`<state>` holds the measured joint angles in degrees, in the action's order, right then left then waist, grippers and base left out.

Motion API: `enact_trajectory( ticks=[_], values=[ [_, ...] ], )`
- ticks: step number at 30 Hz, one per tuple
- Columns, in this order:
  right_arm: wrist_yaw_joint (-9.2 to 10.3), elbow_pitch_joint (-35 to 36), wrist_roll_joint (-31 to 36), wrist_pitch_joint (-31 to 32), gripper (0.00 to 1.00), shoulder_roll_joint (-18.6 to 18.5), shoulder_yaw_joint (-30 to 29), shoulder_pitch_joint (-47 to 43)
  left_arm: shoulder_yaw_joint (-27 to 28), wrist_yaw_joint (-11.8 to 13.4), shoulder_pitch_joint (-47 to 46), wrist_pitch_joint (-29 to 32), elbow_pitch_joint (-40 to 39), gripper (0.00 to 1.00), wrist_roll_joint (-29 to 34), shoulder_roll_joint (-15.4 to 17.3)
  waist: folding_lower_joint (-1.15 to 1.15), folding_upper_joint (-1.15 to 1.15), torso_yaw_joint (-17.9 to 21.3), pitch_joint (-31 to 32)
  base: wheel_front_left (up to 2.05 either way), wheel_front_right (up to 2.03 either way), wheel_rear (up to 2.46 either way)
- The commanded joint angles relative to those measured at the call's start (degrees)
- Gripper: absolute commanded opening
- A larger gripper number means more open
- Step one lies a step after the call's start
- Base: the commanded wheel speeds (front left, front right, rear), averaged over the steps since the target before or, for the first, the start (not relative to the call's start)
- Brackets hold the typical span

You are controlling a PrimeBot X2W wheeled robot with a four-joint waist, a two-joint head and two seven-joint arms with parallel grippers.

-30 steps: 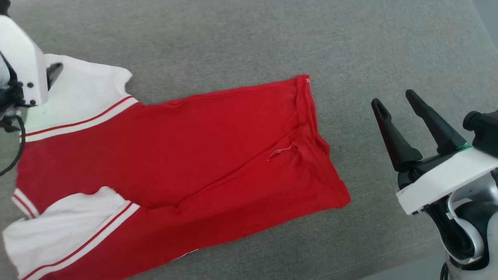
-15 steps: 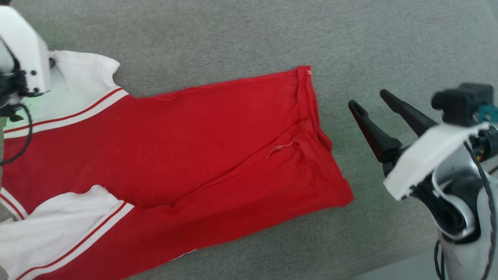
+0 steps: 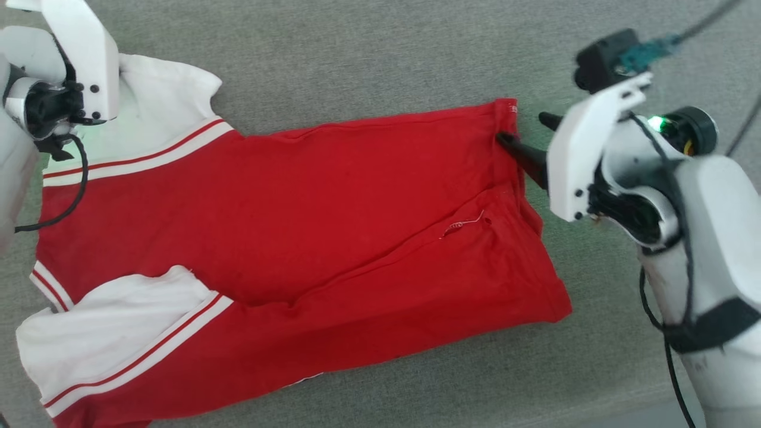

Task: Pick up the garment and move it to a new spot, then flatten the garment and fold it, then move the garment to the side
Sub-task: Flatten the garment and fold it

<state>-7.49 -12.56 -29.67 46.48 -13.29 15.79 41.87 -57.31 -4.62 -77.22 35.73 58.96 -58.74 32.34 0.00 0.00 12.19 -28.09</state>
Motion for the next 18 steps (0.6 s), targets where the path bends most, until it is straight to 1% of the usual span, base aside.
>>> enact_trajectory(
  ticks=[1,7,8,9,10,12,14,18],
  values=[
    [0.0,-1.9,-0.1,0.9,1.0,0.0,1.0,1.4,-0.5,-0.2,0.5,0.1,0.8,0.0,0.9,-0.4,0.0,0.0,-0.4,-0.1,0.0,0.0,0.0],
    [0.0,-13.0,-1.9,6.3,1.0,1.4,6.3,7.2,-0.6,-0.9,-0.3,-1.3,2.1,0.0,0.7,-1.8,0.0,0.0,-1.4,0.0,0.0,0.0,0.0],
    [0.0,-14.2,-2.0,6.6,0.47,1.5,7.2,7.9,-0.5,-0.9,-0.3,-1.6,2.4,0.0,0.5,-2.1,0.0,0.0,-1.6,0.0,0.0,0.0,0.0],
    [0.0,-15.2,-2.1,6.4,0.18,1.3,7.9,8.6,-0.6,-1.0,-0.3,-1.8,2.6,0.0,0.5,-2.4,0.0,0.0,-1.8,0.0,0.0,0.0,0.0],
    [0.0,-16.1,-2.4,6.4,0.0,1.2,8.5,9.1,-0.6,-1.2,-0.4,-2.2,2.7,0.0,0.4,-2.6,0.0,0.0,-2.1,0.1,0.0,0.0,0.0],
    [0.0,-17.2,-2.9,5.9,0.0,0.6,9.8,9.7,-0.3,-1.4,-0.5,-2.8,3.0,0.0,-0.1,-3.0,0.0,0.0,-2.6,0.2,0.0,0.0,0.0],
    [0.0,-17.4,-3.4,4.5,0.0,0.0,9.7,10.1,0.1,-1.5,-0.8,-3.6,3.2,0.0,-0.5,-3.2,0.0,0.0,-3.1,0.6,0.0,0.0,0.0],
    [0.01,-15.8,-4.6,2.1,0.0,-2.7,10.1,9.7,0.3,-2.1,-1.3,-3.1,2.8,0.0,-1.1,-3.5,0.0,0.0,-4.4,1.8,0.0,0.0,0.0]
  ],
)
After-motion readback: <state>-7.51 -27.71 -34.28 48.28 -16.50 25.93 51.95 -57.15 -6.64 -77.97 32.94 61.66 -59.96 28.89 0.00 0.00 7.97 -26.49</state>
